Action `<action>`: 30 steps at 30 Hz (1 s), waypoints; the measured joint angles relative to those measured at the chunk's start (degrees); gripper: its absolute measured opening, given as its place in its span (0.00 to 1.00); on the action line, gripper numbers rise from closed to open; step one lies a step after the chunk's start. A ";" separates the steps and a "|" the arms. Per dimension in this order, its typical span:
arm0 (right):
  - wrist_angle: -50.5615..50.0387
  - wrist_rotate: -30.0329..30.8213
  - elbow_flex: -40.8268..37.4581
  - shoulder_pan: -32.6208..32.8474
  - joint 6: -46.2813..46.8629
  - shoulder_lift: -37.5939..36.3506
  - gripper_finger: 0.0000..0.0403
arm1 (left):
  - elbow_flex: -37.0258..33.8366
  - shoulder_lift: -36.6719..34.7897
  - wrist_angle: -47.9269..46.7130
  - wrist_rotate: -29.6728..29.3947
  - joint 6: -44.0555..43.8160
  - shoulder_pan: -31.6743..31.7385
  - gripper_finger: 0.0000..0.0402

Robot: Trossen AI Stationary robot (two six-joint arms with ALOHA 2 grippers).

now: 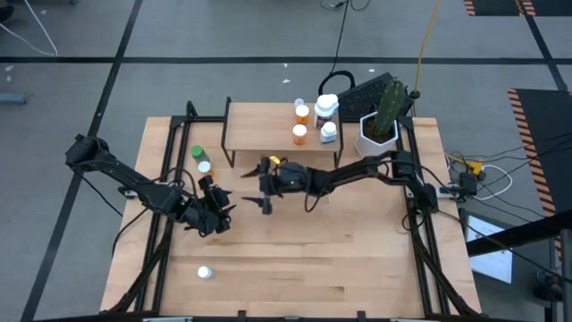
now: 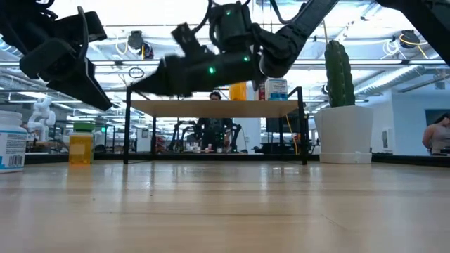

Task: Pick and place medicine bottles onto shelf by color
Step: Put the white and blue medicine bottle on the shelf

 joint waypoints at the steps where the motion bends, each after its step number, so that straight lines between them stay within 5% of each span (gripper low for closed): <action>1: -2.01 -0.01 0.00 0.13 -0.12 0.02 0.78 | 0.00 -0.01 0.12 -0.08 0.29 0.00 0.53; 12: -6.98 -0.08 -2.52 2.28 -1.70 -3.97 0.78 | 0.00 0.14 5.94 1.56 -0.43 -0.31 0.53; 23: 5.75 0.02 -26.27 1.14 2.96 -19.57 0.78 | -0.04 5.11 10.83 1.06 0.33 1.02 0.53; 30: 7.83 -0.03 -32.45 2.28 1.63 -22.32 0.78 | 0.02 6.80 17.83 5.73 6.92 4.99 0.53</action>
